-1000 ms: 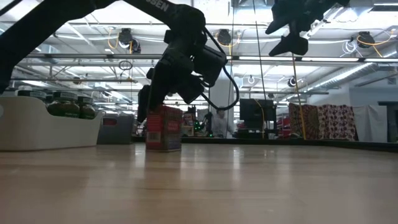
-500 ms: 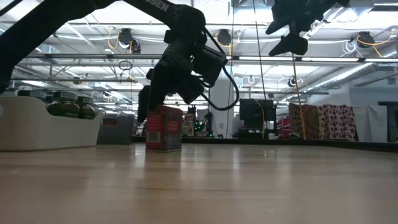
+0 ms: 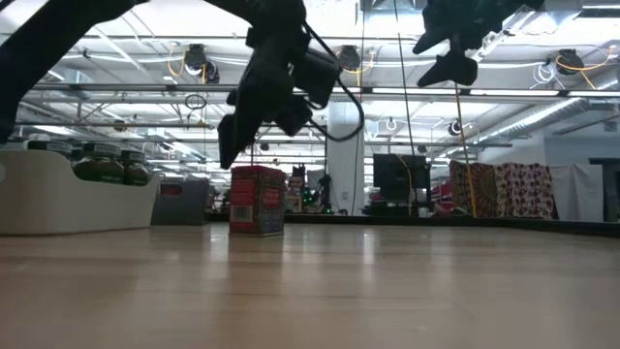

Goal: Sort spices by type
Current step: Put the red seasoning can into the top black bin

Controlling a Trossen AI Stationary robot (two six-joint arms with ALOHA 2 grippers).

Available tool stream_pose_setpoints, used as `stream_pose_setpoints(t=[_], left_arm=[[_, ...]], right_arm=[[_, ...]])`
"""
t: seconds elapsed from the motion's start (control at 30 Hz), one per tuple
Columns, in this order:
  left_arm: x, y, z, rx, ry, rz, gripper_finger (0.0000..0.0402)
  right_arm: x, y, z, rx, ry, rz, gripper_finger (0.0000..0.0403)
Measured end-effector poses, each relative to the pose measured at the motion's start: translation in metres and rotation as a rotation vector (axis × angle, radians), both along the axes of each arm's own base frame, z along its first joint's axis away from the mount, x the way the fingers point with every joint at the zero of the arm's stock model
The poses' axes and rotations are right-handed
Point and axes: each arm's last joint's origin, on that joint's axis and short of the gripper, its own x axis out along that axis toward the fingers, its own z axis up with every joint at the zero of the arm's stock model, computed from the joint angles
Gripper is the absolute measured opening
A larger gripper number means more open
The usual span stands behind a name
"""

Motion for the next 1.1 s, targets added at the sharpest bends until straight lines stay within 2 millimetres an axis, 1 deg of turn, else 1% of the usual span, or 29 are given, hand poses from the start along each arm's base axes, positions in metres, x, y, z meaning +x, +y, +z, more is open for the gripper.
stream_pose_setpoints(t=[0.3, 0.4, 0.53, 0.63, 0.73, 0.77, 0.83, 0.9, 0.97, 1.03, 1.1], left_arm=[[-0.01, 0.002, 0.025, 0.024, -0.057, 0.025, 0.0368], [-0.012, -0.004, 0.032, 0.071, -0.093, -0.04, 0.0368], [-0.023, -0.006, 0.057, 0.169, -0.162, -0.079, 0.0368], [-0.031, 0.0, 0.079, 0.224, -0.257, 0.019, 0.0368], [-0.035, 0.002, 0.103, 0.287, -0.41, 0.163, 0.0368], [-0.035, 0.002, 0.111, 0.31, -0.46, 0.218, 0.0368], [-0.032, -0.003, 0.12, 0.35, -0.537, 0.301, 0.0368], [-0.031, -0.011, 0.12, 0.384, -0.556, 0.352, 0.0368], [-0.031, -0.02, 0.114, 0.42, -0.525, 0.4, 0.0368], [-0.032, -0.028, 0.102, 0.453, -0.463, 0.447, 0.0368], [-0.034, -0.037, 0.085, 0.468, -0.389, 0.452, 0.0368]], right_arm=[[0.005, -0.003, -0.005, 0.001, 0.018, 0.007, 0.0315], [0.008, -0.004, -0.007, 0.009, 0.03, 0.006, 0.0315], [0.011, -0.004, -0.01, 0.023, 0.039, 0.01, 0.0315], [0.013, -0.002, -0.01, 0.028, 0.038, 0.017, 0.0315], [0.015, 0.0, -0.009, 0.019, 0.024, 0.028, 0.0315], [0.016, 0.0, -0.007, 0.008, 0.007, 0.032, 0.0315], [0.019, 0.001, -0.004, -0.027, -0.031, 0.053, 0.0315], [0.022, 0.002, -0.002, -0.058, -0.056, 0.076, 0.0315], [0.024, 0.003, 0.0, -0.079, -0.078, 0.087, 0.0315], [0.024, 0.003, 0.001, -0.089, -0.085, 0.094, 0.0315], [0.024, 0.003, 0.0, -0.097, -0.083, 0.098, 0.0315]])
